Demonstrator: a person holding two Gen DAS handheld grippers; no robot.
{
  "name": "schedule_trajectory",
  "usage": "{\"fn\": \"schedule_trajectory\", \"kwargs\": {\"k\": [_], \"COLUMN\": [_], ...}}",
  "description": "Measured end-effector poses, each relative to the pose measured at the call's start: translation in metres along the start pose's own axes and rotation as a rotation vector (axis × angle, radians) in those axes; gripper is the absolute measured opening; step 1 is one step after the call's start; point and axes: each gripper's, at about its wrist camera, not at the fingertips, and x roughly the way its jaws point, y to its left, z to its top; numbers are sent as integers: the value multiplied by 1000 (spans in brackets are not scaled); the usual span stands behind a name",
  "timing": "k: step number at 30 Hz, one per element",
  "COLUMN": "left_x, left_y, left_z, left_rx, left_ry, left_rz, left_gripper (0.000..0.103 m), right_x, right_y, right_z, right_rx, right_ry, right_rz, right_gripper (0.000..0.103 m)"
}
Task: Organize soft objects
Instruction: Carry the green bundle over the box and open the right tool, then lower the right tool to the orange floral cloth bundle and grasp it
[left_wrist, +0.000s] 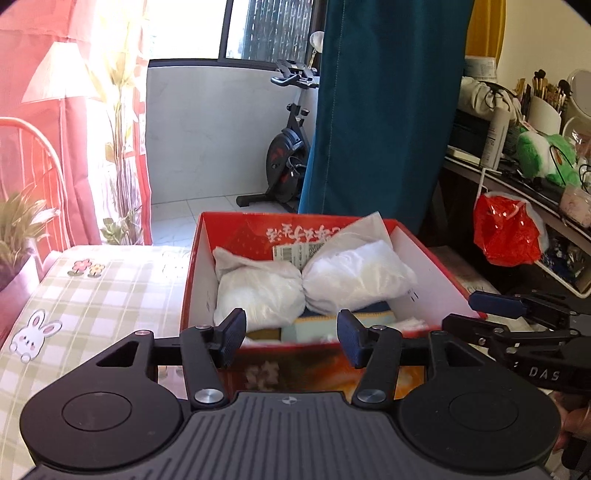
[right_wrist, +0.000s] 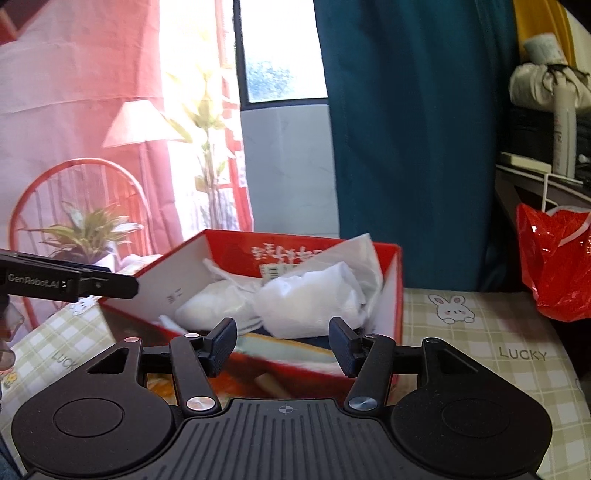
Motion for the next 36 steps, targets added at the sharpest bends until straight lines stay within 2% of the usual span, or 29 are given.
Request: {"fn": "schedule_trajectory", "kwargs": {"k": [3,8,15,18,20,26,31,36], "left_x": [-11,-20,-8,0,7,22,31,45], "left_y": [-4,-1,10,19,25,35,37,43], "left_z": [-12,-30,-48,-54,-61,-80,-84,-87], "left_rx": [-18,-94,-115,-146,-174,-256,-267,-311], "left_ry": [1,1,63,82,93,140,156,191], "left_rz": [30,5,7,7,8,-20,-34,-69], "left_gripper": [63,67,71,80,81,81,81,81], "right_x": [-8,-15,-11,-5,-1,9,11,12], "right_y": [10,17,15,9,6,2,2,1], "right_z": [-10,-32,-60,-65,-69,-85,-87,-89], "right_rx": [-26,18,72,109,123,151,141,156], "right_ry": [-7,1,61,85,100,143,137,137], "right_rz": [-3,-24,-32,-29,-21,7,16,25], "right_gripper": [52,52,58,60,60,40,34,33]}}
